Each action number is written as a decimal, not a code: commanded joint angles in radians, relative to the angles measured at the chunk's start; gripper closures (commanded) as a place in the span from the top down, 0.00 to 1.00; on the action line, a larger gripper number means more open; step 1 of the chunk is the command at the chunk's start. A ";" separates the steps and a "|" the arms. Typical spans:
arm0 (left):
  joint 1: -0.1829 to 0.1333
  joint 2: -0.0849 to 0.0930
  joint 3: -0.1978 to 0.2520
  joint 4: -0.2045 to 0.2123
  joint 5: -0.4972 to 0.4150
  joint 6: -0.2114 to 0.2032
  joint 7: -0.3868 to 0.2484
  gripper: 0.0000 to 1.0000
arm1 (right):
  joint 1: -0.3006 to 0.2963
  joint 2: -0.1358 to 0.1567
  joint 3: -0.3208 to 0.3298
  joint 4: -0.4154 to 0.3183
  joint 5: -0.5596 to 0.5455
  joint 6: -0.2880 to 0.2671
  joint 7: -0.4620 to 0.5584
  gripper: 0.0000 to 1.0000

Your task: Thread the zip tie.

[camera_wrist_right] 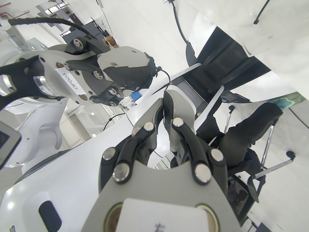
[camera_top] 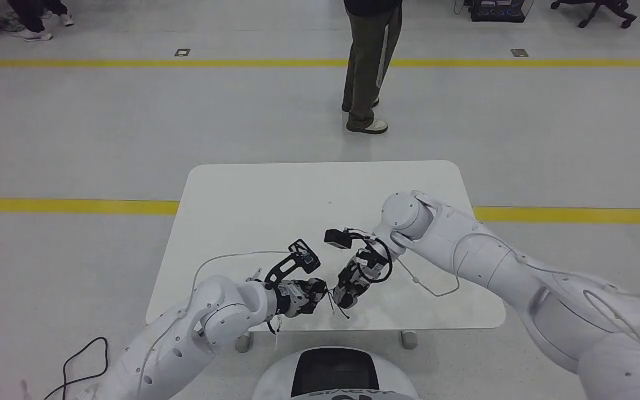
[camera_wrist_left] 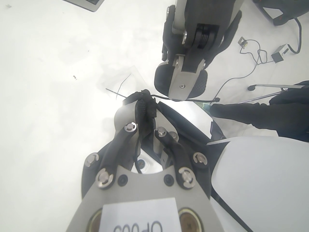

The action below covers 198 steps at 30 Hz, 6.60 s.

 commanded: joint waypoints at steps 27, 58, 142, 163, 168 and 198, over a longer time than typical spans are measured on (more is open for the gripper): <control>-0.016 0.006 0.017 0.009 -0.012 0.006 0.004 0.00 | -0.007 0.004 0.013 -0.025 -0.017 -0.012 0.000 0.00; -0.026 0.022 0.012 0.023 -0.129 -0.068 -0.005 0.00 | -0.029 0.010 0.036 -0.023 -0.036 0.004 0.000 0.00; -0.116 0.043 0.036 0.171 -0.598 -0.140 -0.094 0.00 | -0.131 0.063 0.190 -0.009 -0.002 -0.091 -0.031 1.00; -0.113 0.039 0.027 0.246 -0.940 -0.140 -0.124 0.00 | -0.217 0.105 0.299 -0.009 0.029 -0.355 -0.047 1.00; -0.127 0.028 0.010 0.280 -1.091 -0.140 -0.197 0.00 | -0.257 0.123 0.336 -0.003 0.075 -0.501 0.000 1.00; -0.066 -0.049 -0.160 0.323 -1.256 -0.140 -0.390 0.00 | -0.262 0.144 0.341 -0.072 0.261 -0.502 0.000 1.00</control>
